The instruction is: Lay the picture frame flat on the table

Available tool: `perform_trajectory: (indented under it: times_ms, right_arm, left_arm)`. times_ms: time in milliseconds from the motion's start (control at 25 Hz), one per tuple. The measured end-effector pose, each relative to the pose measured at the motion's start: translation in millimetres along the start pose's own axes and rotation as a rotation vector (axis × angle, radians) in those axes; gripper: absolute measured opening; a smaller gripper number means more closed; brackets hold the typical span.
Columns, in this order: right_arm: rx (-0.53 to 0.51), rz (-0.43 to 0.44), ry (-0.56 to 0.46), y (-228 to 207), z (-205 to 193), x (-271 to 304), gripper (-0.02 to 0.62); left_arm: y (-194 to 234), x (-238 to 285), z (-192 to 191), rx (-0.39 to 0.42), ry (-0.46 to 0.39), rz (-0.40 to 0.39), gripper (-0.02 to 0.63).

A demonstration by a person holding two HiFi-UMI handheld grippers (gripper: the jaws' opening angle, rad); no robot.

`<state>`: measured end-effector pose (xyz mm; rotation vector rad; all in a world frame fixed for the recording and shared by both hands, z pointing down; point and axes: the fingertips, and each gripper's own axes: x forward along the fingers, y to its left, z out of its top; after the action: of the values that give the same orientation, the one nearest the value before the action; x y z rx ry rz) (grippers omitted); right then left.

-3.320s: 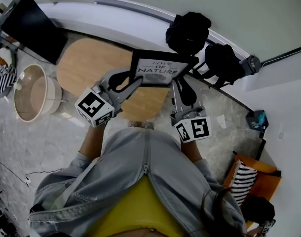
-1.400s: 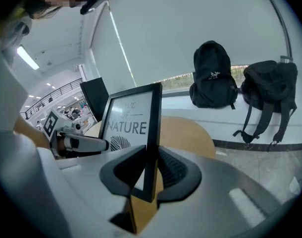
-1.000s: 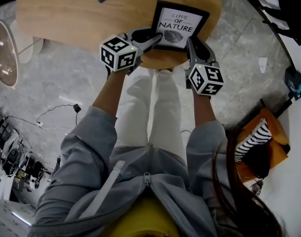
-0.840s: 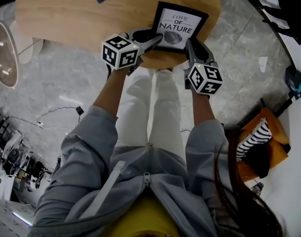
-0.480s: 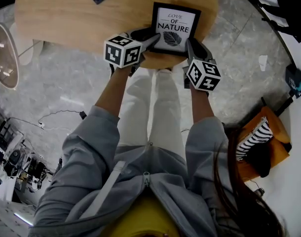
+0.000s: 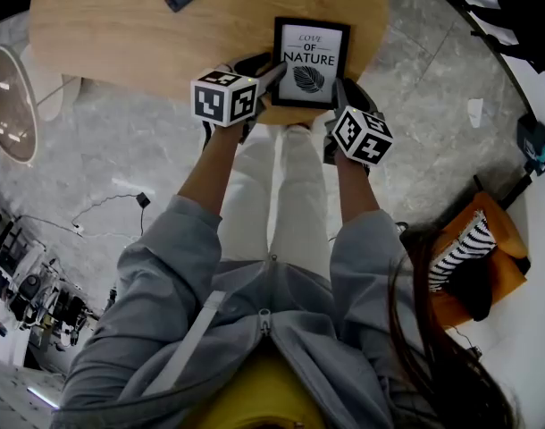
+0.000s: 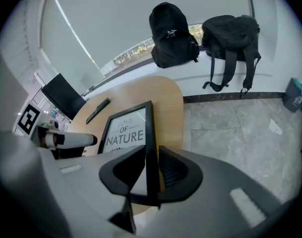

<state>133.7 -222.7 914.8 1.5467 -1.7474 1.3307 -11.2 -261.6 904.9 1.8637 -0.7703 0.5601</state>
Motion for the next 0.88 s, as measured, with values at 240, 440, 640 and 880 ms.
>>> perform_trajectory:
  times_ms: [240,440,640,880]
  right_arm:
    - [0.006,-0.019,-0.017,1.1,9.6,-39.0,0.011]
    - [0.004,0.010,-0.072,25.3,36.9,-106.6,-0.003]
    - [-0.102,0.027,-0.179,58.6,98.9,-171.9,-0.003]
    - [-0.252,0.048,-0.414,99.5,185.8,-270.3,-0.003]
  left_arm:
    - [-37.2,-24.3,-3.3,0.004,0.007,-0.027,0.102]
    - [-96.4,-73.7,17.3,0.118,-0.042,-0.010,0.006]
    - [-151.0,-122.5,77.4,0.258,-0.158,0.032,0.006]
    - [-225.4,-207.8,157.1,0.377,-0.400,0.059,0.006]
